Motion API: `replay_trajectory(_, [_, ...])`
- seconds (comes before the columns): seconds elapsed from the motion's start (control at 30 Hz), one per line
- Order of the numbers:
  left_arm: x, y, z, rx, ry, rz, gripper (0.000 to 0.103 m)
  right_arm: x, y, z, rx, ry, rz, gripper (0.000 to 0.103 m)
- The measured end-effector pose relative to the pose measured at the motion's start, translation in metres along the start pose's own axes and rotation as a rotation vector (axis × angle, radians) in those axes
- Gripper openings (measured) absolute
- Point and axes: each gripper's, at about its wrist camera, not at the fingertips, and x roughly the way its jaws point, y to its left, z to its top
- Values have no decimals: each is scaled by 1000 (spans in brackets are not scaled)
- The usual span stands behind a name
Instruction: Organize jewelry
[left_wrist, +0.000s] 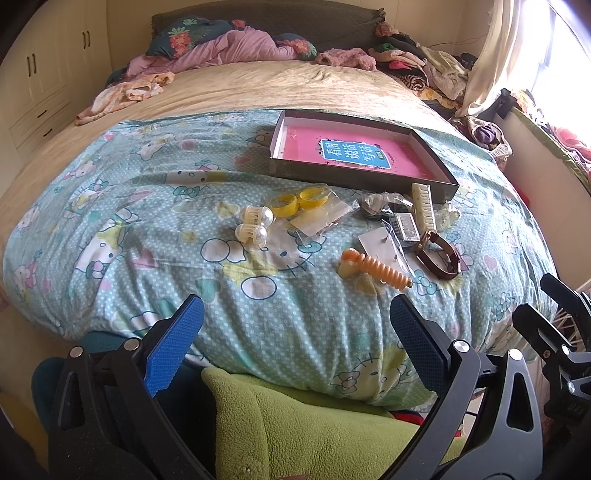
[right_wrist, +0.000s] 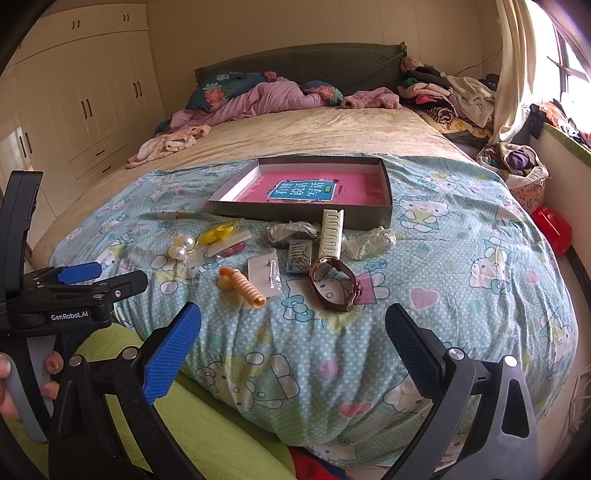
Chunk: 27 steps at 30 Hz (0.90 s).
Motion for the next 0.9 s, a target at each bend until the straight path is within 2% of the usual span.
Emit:
replay_trajectory(0.47, [9,-3,-2,11,8,19,95,2,-9,5,8,-12,39,99])
replay_trajectory(0.77, [22,10,11,5,2,42,95,14,-37,23,67,-26,27,99])
replay_trajectory(0.9, [32,22,19,7,16,78,95,20,-51,32,82,-34,21,99])
